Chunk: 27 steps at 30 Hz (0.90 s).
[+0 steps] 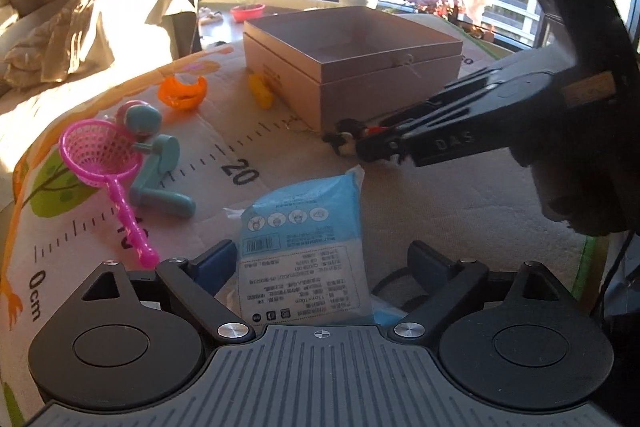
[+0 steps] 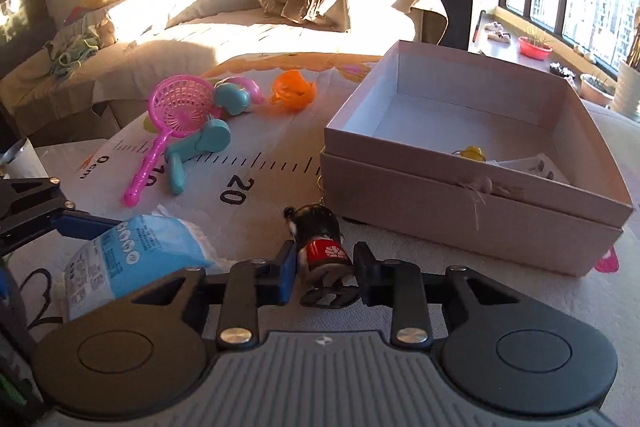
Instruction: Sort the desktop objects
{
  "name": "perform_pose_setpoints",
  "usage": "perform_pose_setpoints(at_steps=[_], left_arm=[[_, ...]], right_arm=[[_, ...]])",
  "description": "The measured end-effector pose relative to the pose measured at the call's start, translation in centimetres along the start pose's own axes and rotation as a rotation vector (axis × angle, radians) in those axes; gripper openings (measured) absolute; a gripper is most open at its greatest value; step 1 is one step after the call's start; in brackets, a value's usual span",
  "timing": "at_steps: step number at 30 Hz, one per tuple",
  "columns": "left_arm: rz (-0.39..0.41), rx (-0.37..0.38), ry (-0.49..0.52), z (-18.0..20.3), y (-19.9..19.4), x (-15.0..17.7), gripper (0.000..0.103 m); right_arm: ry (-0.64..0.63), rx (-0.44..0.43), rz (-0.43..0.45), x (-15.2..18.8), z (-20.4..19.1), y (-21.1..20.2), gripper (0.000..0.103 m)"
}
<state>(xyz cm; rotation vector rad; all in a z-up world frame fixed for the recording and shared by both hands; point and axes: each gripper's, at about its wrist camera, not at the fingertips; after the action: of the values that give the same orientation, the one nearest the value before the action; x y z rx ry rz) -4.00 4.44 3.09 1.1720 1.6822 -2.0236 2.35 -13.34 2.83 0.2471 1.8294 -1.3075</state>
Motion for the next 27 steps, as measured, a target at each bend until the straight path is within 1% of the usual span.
perform_pose_setpoints(at_steps=[4,6,8,10,11,13,14,15,16,17,19,20,21,23,25,27], left_arm=[[-0.026,-0.011,-0.051,-0.4,0.8,-0.3,0.096],[-0.040,-0.007,-0.061,-0.4,1.3,-0.4,0.096],[-0.050,0.016,-0.072,-0.2,1.6,-0.5,0.096],[-0.046,0.037,-0.070,0.1,1.7,-0.6,0.096],[-0.039,0.065,-0.065,0.3,1.5,-0.6,0.096],[-0.014,0.135,-0.047,0.7,0.7,-0.7,0.097],[0.010,0.142,-0.035,0.7,0.1,-0.9,0.097],[0.043,0.108,-0.028,0.7,-0.3,-1.1,0.097],[0.075,0.034,-0.032,0.3,-0.7,-1.4,0.098],[0.099,-0.071,-0.047,-0.3,-0.8,-1.8,0.099],[0.125,-0.317,-0.099,-2.3,-0.2,-2.8,0.101],[0.129,-0.396,-0.138,-3.6,0.4,-3.2,0.101],[0.125,-0.437,-0.183,-5.1,1.1,-3.7,0.101],[0.093,-0.479,-0.257,-7.7,3.0,-4.7,0.101],[0.078,-0.491,-0.290,-9.9,5.0,-5.7,0.101],[0.098,-0.514,-0.340,-12.0,6.3,-6.5,0.102]], right_arm=[[0.026,0.091,-0.016,2.1,1.2,-3.0,0.030],[0.061,0.109,-0.032,3.2,2.1,-4.2,0.030],[0.094,0.095,-0.044,4.1,2.9,-5.1,0.030],[0.115,0.072,-0.035,4.7,3.1,-5.8,0.030],[0.120,0.064,-0.027,4.9,3.1,-5.9,0.031],[0.134,0.059,-0.007,4.9,3.2,-6.1,0.035],[0.143,0.060,0.004,4.9,3.3,-6.1,0.039],[0.154,0.066,0.016,4.7,3.4,-6.1,0.042],[0.163,0.072,0.026,4.6,3.6,-6.1,0.043],[0.171,0.081,0.036,4.5,3.6,-6.1,0.046],[0.179,0.096,0.048,4.4,3.7,-6.0,0.052],[0.180,0.098,0.052,4.4,3.7,-6.0,0.055],[0.180,0.098,0.053,4.5,3.6,-5.8,0.057],[0.175,0.096,0.049,4.5,3.3,-5.4,0.058],[0.168,0.094,0.042,4.6,3.0,-5.1,0.058],[0.160,0.095,0.039,4.6,2.8,-5.1,0.059]])
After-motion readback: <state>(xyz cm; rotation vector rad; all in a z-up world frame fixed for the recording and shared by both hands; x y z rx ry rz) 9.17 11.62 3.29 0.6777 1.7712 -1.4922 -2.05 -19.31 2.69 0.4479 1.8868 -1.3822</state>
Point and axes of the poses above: each gripper's, at about its wrist camera, not at the fingertips, and y roughly the way its jaws point, z to its right, x to its underside
